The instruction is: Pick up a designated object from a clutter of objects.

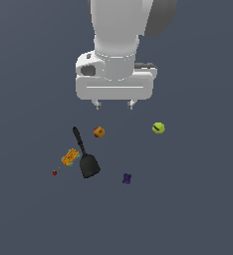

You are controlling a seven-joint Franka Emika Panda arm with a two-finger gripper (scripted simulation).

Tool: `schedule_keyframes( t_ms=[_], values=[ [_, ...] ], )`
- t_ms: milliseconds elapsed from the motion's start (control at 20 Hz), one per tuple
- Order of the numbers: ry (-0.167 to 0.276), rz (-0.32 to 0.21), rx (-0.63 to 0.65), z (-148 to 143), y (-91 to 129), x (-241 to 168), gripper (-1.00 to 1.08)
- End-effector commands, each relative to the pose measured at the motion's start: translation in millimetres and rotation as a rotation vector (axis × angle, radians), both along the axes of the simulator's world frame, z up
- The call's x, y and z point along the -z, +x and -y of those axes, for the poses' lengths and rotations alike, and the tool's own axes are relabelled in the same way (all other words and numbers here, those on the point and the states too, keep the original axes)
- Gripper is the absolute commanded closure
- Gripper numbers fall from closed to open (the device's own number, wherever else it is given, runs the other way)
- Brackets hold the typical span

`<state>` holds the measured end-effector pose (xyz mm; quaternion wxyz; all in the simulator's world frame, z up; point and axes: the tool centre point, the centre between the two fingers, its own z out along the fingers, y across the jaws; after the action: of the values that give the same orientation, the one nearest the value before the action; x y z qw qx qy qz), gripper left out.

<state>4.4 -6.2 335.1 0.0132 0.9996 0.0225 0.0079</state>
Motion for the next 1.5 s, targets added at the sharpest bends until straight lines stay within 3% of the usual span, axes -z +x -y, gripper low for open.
schedule_keyframes(
  t_ms=[0,400,800,1100,1450],
  values=[
    [0.0,-0.001,0.001,-1.1,-0.1,1.7,-0.92],
    [-0.006,-0.001,0.012,-28.2,-1.8,28.9,-0.92],
    [-0.013,0.0,0.033,-86.1,-16.0,86.1,-0.92],
    [-0.011,0.001,0.052,-142.3,-44.7,140.7,-0.92],
    [0.003,-0.002,0.069,-199.0,-92.6,196.5,-0.92]
  ],
)
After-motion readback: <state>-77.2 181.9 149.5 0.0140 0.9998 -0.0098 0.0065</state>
